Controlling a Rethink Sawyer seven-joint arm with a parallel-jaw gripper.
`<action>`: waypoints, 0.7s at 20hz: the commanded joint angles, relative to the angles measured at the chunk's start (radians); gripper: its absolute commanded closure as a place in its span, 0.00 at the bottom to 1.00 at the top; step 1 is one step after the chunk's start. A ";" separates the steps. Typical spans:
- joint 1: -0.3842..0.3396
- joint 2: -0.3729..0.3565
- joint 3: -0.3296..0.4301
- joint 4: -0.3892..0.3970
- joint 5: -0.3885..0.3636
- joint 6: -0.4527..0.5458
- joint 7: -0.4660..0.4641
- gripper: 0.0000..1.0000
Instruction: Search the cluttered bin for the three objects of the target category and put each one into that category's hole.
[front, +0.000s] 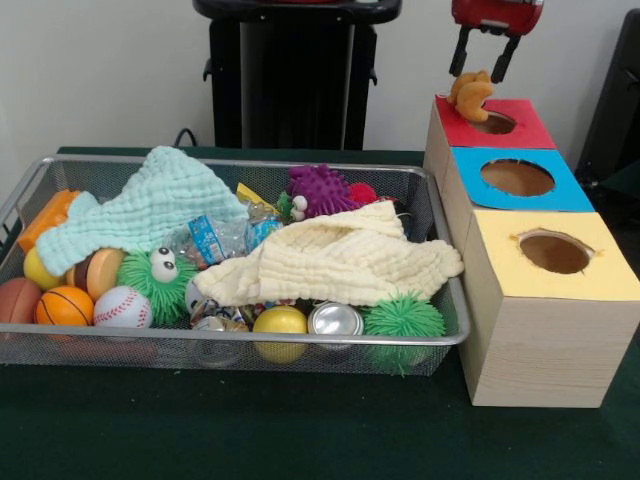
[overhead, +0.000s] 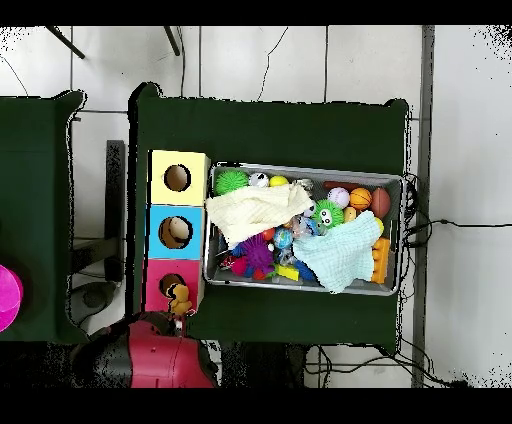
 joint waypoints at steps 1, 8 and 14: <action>-0.036 0.014 0.014 -0.084 0.052 0.086 0.249 0.00; -0.057 0.018 0.009 -0.082 0.042 0.079 0.221 0.00; -0.133 0.080 0.061 -0.074 0.030 -0.047 0.175 0.00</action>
